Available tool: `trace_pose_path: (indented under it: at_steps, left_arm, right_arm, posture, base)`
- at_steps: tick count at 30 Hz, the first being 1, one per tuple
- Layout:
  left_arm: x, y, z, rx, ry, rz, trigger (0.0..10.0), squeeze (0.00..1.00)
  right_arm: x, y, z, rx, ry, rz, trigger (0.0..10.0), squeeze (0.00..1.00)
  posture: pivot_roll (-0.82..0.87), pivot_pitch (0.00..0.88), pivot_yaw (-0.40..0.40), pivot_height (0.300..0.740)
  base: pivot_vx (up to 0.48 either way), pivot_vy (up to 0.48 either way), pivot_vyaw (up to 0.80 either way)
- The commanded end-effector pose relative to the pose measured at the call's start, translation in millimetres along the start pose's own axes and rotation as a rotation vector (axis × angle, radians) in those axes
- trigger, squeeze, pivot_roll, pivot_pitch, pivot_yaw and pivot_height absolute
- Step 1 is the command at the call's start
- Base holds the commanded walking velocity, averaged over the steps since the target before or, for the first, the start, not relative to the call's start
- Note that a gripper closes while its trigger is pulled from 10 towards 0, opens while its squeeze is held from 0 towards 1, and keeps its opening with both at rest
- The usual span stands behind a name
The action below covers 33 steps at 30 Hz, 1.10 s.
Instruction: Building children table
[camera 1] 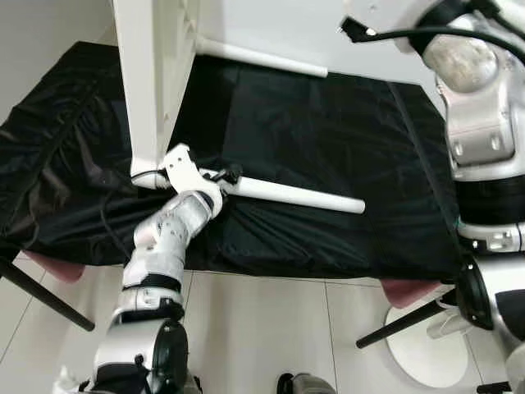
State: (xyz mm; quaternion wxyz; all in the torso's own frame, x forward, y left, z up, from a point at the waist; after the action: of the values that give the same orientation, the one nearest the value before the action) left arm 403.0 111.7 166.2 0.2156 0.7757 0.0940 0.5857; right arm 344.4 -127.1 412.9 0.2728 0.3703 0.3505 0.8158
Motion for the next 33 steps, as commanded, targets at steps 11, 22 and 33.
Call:
trace_pose_path:
  at_steps: [11, 22, 33]
  left_arm:
    - [57.3, 7.5, 6.2, -0.080, 0.146, 0.167, 0.0, 0.00]
    - [157.3, 16.6, -29.6, -0.175, 0.477, 0.162, 0.0, 0.00]
    - [202.0, 92.5, -81.5, -0.511, 0.676, 0.284, 0.0, 0.00]
  right_arm:
    - [-8.5, 75.9, -47.0, -0.478, -0.027, 0.273, 0.0, 0.00]
    - [-34.4, 75.2, -93.8, -0.636, -0.138, 0.336, 0.0, 0.00]
    - [-124.9, -26.1, -179.3, -0.741, -0.549, 0.629, 0.0, 0.00]
  posture:
    - [-0.05, 0.042, 0.026, 0.740]
    - [-0.02, 0.055, 0.008, 0.740]
    - [-0.01, 0.067, 0.012, 0.740]
  base:
    - [0.000, 0.000, 0.00]
    - [0.000, 0.000, 0.00]
    - [0.000, 0.000, 0.00]
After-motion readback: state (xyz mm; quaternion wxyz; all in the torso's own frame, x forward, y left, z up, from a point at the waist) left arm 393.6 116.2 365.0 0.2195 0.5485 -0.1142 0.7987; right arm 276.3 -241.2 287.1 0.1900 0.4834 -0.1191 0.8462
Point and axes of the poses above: a point about 5 cm out from each wrist's last joint towards the gripper, its own z axis pointing out of the wrist towards the gripper, its own x axis along the axis of the wrist's last joint, y = z × x, the point moved 3 cm from there along z, pointing out of the wrist towards the gripper, and after that the axes turned 11 degrees about z, right-handed, at the moved point
